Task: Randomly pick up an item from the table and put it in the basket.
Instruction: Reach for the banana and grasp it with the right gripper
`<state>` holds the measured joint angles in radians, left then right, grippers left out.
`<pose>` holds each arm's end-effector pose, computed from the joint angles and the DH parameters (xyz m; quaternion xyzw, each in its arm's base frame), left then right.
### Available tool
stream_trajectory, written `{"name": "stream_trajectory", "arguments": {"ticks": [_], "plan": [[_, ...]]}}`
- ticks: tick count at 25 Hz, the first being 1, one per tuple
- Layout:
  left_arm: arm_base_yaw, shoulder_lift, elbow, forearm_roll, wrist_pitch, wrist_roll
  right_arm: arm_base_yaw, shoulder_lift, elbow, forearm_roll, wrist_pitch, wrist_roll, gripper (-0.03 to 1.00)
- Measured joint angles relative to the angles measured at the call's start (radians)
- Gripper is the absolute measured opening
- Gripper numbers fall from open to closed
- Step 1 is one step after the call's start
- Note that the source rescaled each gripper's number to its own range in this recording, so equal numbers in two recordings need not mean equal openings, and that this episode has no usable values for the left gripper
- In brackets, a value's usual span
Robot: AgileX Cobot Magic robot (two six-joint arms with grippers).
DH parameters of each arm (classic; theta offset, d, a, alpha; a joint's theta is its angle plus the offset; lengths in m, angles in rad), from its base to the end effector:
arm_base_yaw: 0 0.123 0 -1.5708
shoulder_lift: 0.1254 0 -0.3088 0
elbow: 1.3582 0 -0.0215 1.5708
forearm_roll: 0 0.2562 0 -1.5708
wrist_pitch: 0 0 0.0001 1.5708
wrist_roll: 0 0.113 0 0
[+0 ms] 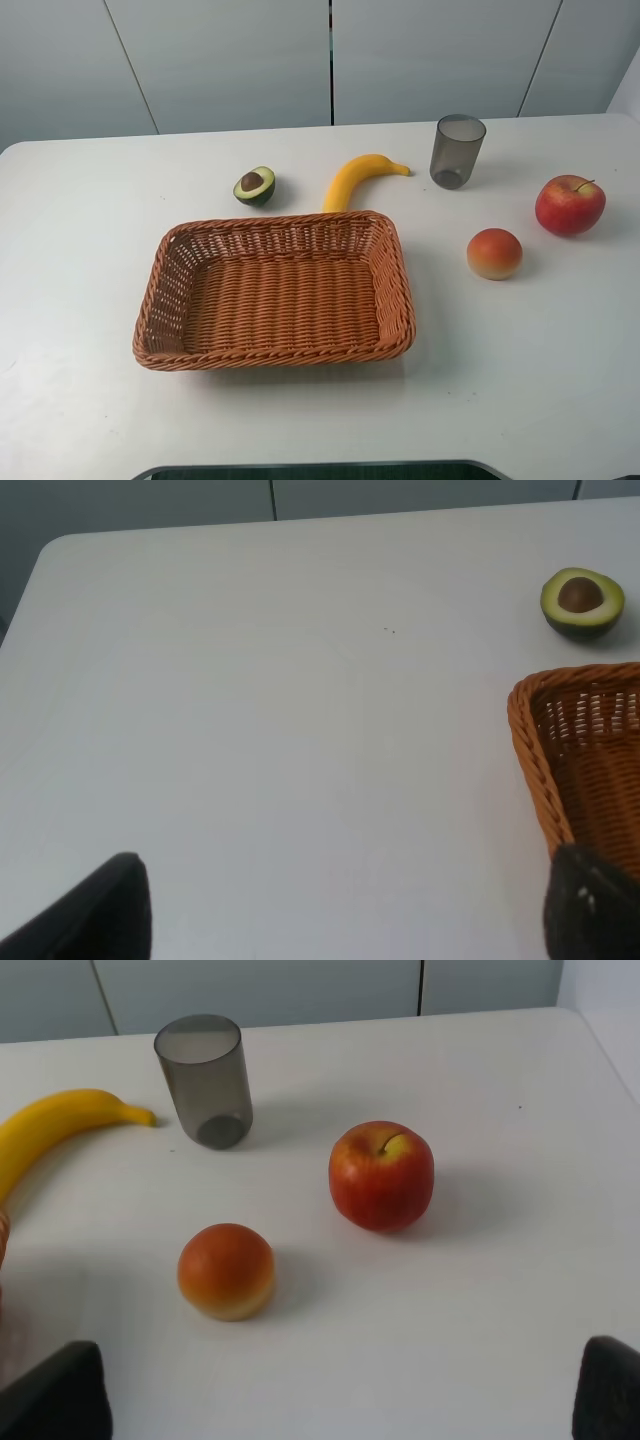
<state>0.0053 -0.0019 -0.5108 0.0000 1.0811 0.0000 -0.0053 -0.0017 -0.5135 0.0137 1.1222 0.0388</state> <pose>-0.0070 0.0000 0.2710 -0.0023 0.8552 0.0014 0.5182 -0.0095 0.0014 0.2678 0.0185 0.8649 0.0152 0.5014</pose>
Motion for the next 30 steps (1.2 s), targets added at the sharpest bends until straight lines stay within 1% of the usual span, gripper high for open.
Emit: {"name": "stream_trajectory", "arguments": {"ticks": [2, 5, 13, 18, 20, 22, 25, 27, 30], "plan": [[0.0, 0.0, 0.0, 0.0, 0.0, 0.0, 0.005, 0.03, -0.036, 0.004, 0.039, 0.0, 1.0], [0.0, 0.0, 0.0, 0.0, 0.0, 0.0, 0.005, 0.141, -0.103, 0.004, 0.063, 0.0, 1.0], [0.0, 0.0, 0.0, 0.0, 0.0, 0.0, 0.005, 0.512, -0.323, 0.004, 0.057, 0.0, 1.0], [0.0, 0.0, 0.0, 0.0, 0.0, 0.0, 0.005, 0.731, -0.368, 0.006, 0.021, 0.0, 1.0], [0.0, 0.0, 0.0, 0.0, 0.0, 0.0, 0.01, 0.823, -0.372, 0.026, 0.013, 0.002, 1.0], [0.0, 0.0, 0.0, 0.0, 0.0, 0.0, 0.043, 0.917, -0.374, 0.047, -0.016, 0.019, 1.0], [0.0, 0.0, 0.0, 0.0, 0.0, 0.0, 0.115, 1.07, -0.385, 0.06, -0.098, 0.051, 1.0], [0.0, 0.0, 0.0, 0.0, 0.0, 0.0, 0.157, 1.163, -0.425, 0.061, -0.118, 0.058, 1.0], [0.0, 0.0, 0.0, 0.0, 0.0, 0.0, 0.2, 1.3, -0.521, 0.064, -0.12, 0.062, 1.0]]}}
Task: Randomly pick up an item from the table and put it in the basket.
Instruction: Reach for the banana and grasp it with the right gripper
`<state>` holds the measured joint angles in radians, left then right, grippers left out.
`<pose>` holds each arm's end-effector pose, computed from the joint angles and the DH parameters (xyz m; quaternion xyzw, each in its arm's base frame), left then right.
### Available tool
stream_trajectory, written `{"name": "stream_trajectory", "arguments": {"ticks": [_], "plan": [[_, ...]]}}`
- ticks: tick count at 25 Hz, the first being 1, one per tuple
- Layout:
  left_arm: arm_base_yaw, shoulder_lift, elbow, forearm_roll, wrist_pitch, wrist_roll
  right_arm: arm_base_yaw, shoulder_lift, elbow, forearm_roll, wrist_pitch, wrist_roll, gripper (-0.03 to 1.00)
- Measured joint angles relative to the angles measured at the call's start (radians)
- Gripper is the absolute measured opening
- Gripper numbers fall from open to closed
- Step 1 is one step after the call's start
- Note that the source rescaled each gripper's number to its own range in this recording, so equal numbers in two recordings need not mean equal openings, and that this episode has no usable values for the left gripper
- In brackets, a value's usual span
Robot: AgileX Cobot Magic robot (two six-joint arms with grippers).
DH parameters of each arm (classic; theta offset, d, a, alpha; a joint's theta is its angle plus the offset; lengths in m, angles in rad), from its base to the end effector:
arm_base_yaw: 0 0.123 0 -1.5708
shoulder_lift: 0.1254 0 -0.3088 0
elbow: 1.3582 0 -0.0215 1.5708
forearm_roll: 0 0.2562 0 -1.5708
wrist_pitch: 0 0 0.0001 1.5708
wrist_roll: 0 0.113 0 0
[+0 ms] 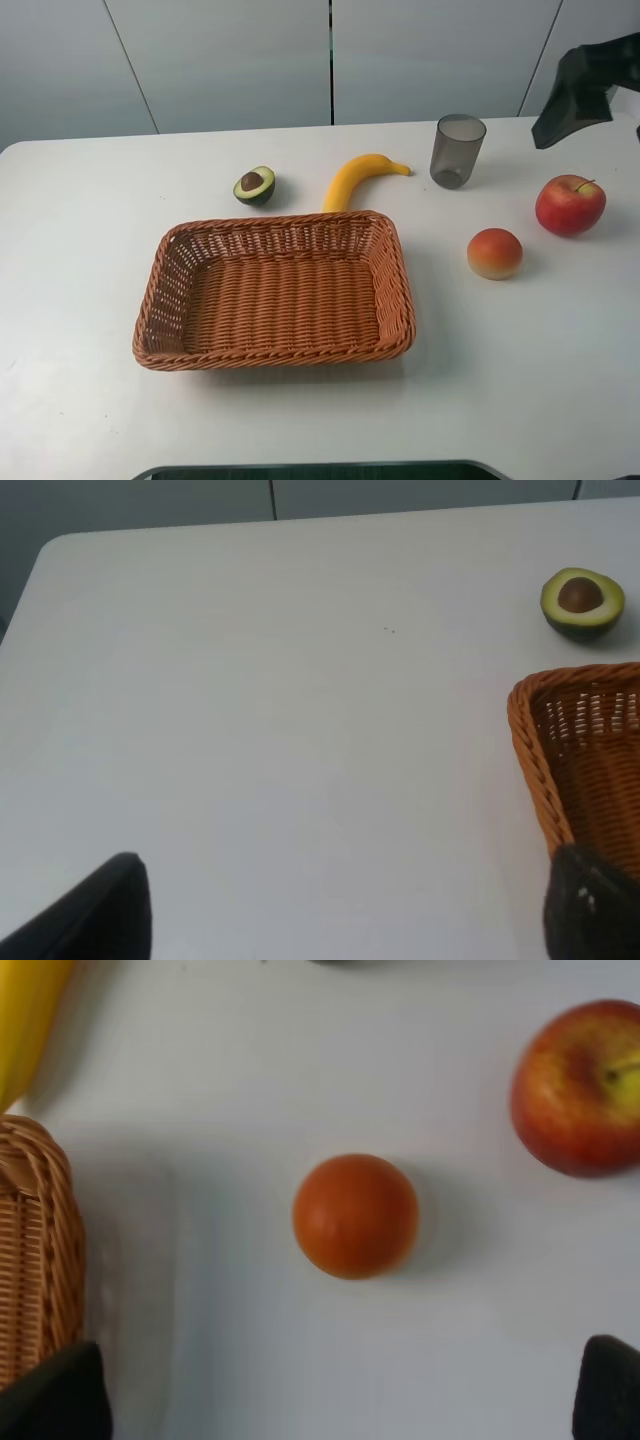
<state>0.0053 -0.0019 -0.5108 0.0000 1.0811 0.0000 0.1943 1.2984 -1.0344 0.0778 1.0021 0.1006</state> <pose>-0.0070 0.0000 0.2710 -0.0023 0.8552 0.0014 0.5182 0.2477 0.0563 0.3004 -0.0318 0.9797 0.0644 0.1871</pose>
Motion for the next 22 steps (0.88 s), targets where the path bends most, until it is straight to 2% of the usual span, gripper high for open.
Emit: {"name": "stream_trajectory", "arguments": {"ticks": [2, 6, 16, 22], "plan": [[0.0, 0.0, 0.0, 0.0, 0.0, 0.0, 0.023, 0.09, -0.068, -0.002, 0.004, 0.018, 1.0], [0.0, 0.0, 0.0, 0.0, 0.0, 0.0, 0.076, 0.252, -0.199, -0.005, 0.018, 0.141, 1.0], [0.0, 0.0, 0.0, 0.0, 0.0, 0.0, 0.231, 0.625, -0.53, -0.024, 0.02, 0.343, 1.0], [0.0, 0.0, 0.0, 0.0, 0.0, 0.0, 0.309, 0.812, -0.691, -0.052, 0.044, 0.384, 1.0]]}}
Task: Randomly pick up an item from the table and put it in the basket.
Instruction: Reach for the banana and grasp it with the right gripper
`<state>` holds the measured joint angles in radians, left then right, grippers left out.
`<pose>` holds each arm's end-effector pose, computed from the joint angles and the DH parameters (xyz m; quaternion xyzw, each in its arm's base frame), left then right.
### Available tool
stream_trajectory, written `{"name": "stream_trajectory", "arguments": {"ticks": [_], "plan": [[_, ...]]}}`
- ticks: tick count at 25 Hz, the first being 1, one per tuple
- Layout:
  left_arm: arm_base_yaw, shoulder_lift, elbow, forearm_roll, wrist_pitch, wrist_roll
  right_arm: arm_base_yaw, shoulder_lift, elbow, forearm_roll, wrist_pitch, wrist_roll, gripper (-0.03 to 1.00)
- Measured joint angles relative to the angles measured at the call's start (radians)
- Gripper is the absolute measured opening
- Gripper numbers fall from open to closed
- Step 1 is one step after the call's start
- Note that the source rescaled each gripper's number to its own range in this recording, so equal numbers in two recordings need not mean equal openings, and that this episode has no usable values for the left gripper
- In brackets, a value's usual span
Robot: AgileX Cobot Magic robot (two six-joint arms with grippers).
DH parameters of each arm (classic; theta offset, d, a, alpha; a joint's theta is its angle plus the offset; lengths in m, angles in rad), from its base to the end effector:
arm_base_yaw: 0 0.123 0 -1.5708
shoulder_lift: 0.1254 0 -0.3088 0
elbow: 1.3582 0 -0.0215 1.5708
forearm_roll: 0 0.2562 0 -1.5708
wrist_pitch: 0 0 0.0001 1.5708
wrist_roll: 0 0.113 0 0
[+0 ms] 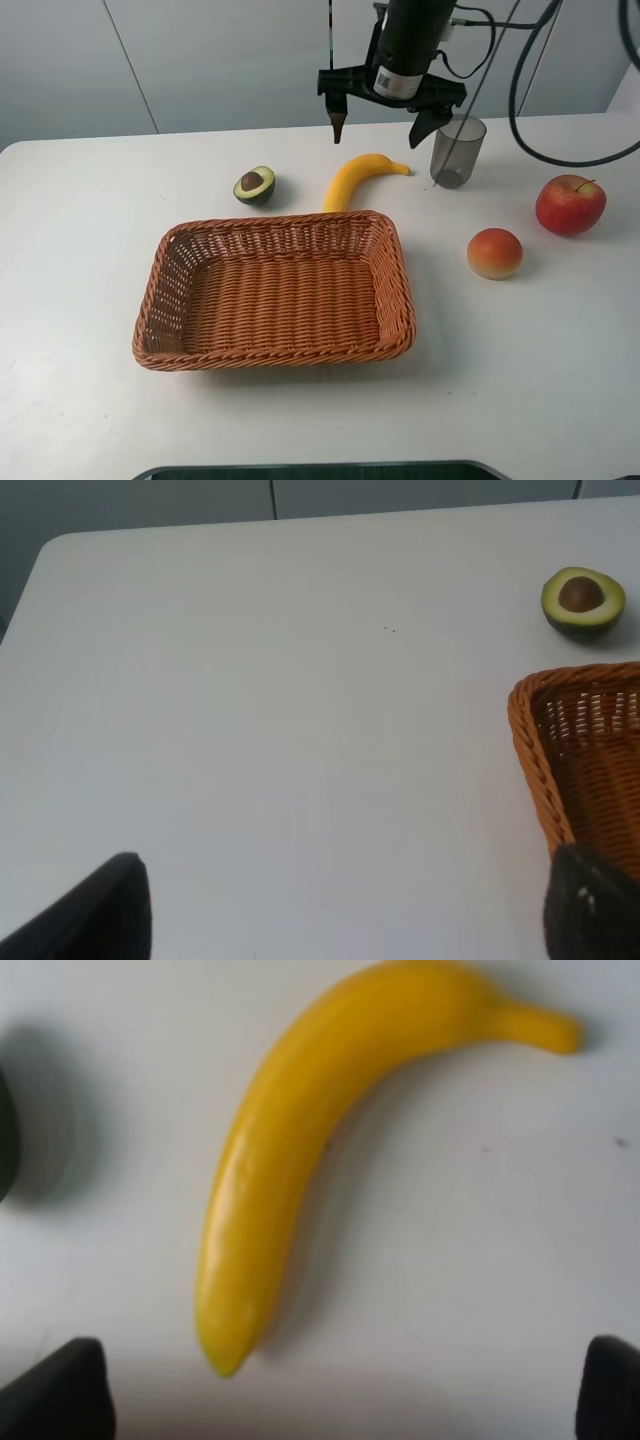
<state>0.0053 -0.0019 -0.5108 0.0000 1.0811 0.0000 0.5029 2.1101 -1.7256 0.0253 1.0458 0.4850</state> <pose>-0.0070 0.0000 0.2710 -0.0023 0.8552 0.0014 0.5182 0.4081 0.2273 0.2015 -0.0038 0.9935 0.0641 0.0945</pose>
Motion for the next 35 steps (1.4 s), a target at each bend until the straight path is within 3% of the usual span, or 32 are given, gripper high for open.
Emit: {"name": "stream_trajectory", "arguments": {"ticks": [5, 13, 20, 35], "plan": [[0.0, 0.0, 0.0, 0.0, 0.0, 0.0, 0.024, 0.131, -0.119, -0.034, 0.017, 0.062, 1.0], [0.0, 0.0, 0.0, 0.0, 0.0, 0.0, 0.026, 0.207, -0.137, -0.225, -0.052, 0.271, 1.0], [0.0, 0.0, 0.0, 0.0, 0.0, 0.0, 0.069, 0.229, -0.143, -0.21, -0.129, 0.336, 1.0], [0.0, 0.0, 0.0, 0.0, 0.0, 0.0, 0.091, 0.328, -0.143, -0.173, -0.133, 0.34, 0.98]]}}
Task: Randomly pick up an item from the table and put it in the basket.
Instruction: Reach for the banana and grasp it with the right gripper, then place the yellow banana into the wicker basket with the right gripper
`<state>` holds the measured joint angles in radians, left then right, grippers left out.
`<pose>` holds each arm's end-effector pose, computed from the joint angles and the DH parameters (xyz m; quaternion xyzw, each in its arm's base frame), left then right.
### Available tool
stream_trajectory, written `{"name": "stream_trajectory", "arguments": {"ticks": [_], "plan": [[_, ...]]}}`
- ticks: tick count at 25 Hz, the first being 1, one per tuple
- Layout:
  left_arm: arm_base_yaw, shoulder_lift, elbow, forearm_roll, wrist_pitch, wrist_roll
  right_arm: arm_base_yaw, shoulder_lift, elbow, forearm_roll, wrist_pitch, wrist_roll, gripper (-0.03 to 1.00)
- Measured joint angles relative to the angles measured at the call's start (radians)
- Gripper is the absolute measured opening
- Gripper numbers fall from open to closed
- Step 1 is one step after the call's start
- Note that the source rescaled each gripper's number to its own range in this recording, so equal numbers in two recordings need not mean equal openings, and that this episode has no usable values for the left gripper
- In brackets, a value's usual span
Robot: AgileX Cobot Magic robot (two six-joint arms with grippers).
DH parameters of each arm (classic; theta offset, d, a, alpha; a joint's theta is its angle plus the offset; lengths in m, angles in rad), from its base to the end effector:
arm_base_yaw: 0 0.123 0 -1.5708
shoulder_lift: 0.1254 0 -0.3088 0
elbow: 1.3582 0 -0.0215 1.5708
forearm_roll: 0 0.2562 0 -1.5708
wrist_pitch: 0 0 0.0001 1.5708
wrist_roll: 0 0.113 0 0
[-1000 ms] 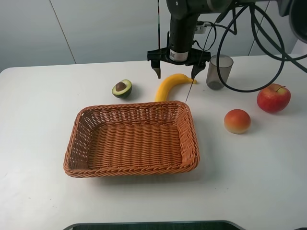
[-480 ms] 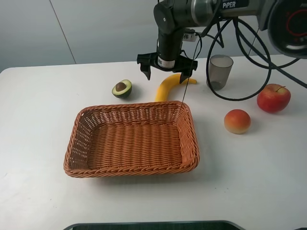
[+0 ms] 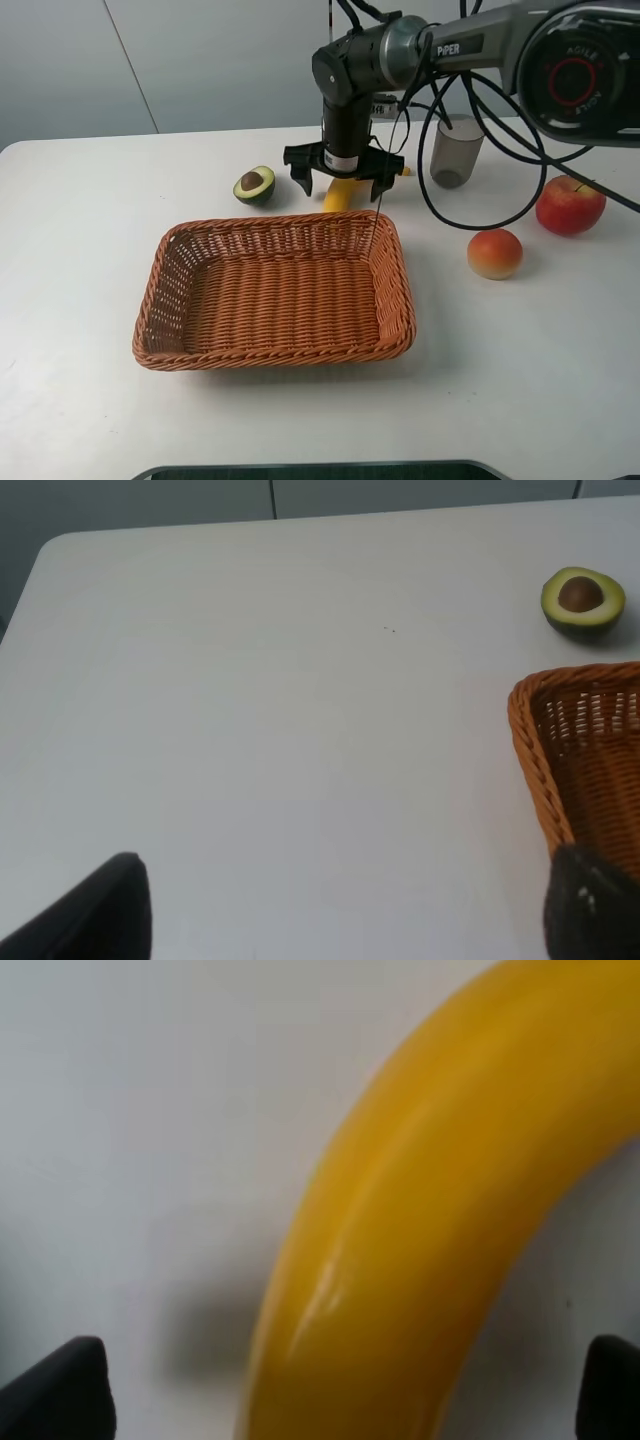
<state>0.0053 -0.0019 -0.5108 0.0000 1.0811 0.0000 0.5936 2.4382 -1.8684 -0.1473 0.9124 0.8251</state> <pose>-0.0070 0.0000 0.2710 -0.0023 0.8552 0.0014 0.5182 0.4348 0.2776 0.0814 0.0753 0.9914 0.0100 0.1068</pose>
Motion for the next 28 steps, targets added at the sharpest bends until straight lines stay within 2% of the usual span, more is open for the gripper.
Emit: {"name": "stream_trajectory", "arguments": {"ticks": [1, 2, 3, 5, 6, 7, 8, 28], "plan": [[0.0, 0.0, 0.0, 0.0, 0.0, 0.0, 0.0, 0.004, 0.0, 0.0, 0.0, 0.0, 0.93], [0.0, 0.0, 0.0, 0.0, 0.0, 0.0, 0.0, 0.007, 0.0, 0.0, 0.0, 0.0, 0.85], [0.0, 0.0, 0.0, 0.0, 0.0, 0.0, 0.0, 0.009, 0.0, 0.0, 0.0, 0.0, 0.73], [0.0, 0.0, 0.0, 0.0, 0.0, 0.0, 0.0, 0.009, 0.0, 0.0, 0.0, 0.0, 0.39], [0.0, 0.0, 0.0, 0.0, 0.0, 0.0, 0.002, 0.011, 0.0, 0.0, 0.0, 0.0, 0.16], [0.0, 0.0, 0.0, 0.0, 0.0, 0.0, 0.002, 0.011, 0.0, 0.0, 0.0, 0.0, 0.0], [0.0, 0.0, 0.0, 0.0, 0.0, 0.0, 0.004, 0.011, 0.0, 0.0, 0.0, 0.0, 0.03], [0.0, 0.0, 0.0, 0.0, 0.0, 0.0, 0.004, 0.014, 0.0, 0.0, -0.004, 0.01, 0.02]]}}
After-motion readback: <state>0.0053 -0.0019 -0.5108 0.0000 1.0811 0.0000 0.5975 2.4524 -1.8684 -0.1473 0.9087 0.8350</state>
